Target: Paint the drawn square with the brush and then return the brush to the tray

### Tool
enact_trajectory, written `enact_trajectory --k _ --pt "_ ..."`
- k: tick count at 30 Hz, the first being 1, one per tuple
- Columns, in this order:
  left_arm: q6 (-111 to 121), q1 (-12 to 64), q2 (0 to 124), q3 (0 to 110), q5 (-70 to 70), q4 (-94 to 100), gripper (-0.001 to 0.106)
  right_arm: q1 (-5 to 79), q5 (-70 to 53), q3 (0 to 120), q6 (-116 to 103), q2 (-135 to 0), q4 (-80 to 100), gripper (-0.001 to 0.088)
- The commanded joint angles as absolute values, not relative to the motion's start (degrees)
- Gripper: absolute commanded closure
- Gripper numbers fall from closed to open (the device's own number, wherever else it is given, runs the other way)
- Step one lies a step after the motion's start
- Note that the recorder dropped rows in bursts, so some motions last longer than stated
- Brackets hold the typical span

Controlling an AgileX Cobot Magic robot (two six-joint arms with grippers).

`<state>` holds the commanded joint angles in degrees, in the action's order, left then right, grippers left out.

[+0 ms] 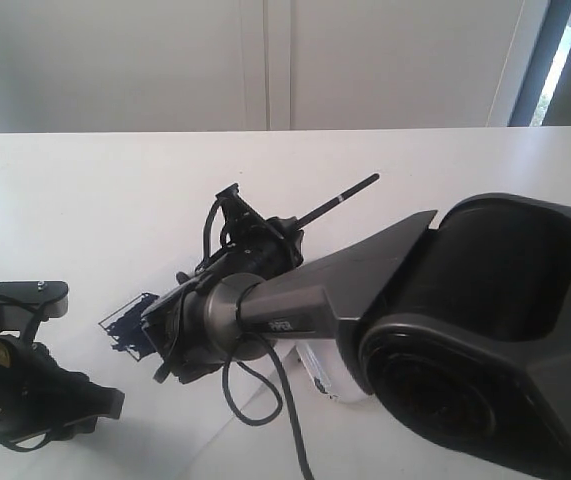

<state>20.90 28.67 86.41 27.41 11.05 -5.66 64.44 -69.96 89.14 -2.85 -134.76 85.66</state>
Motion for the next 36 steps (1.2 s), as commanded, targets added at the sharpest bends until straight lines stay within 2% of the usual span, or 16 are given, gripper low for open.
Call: enact_trajectory --k 9,22,31,36 --pt "20.90 28.67 86.41 27.41 11.14 -5.66 0.057 67.62 -69.96 89.31 -2.71 -133.09 83.87 0.0868" --pt "20.90 28.67 86.41 27.41 11.48 -5.66 0.057 66.28 -69.96 93.08 -1.29 -139.33 85.82 0.0868" --pt "20.74 28.67 86.41 27.41 11.60 -5.66 0.057 63.45 -69.96 94.21 -1.29 -139.52 85.32 0.0868" --pt "20.74 28.67 86.41 27.41 11.60 -5.66 0.057 64.95 -69.96 94.21 -3.00 -137.12 84.04 0.0868"
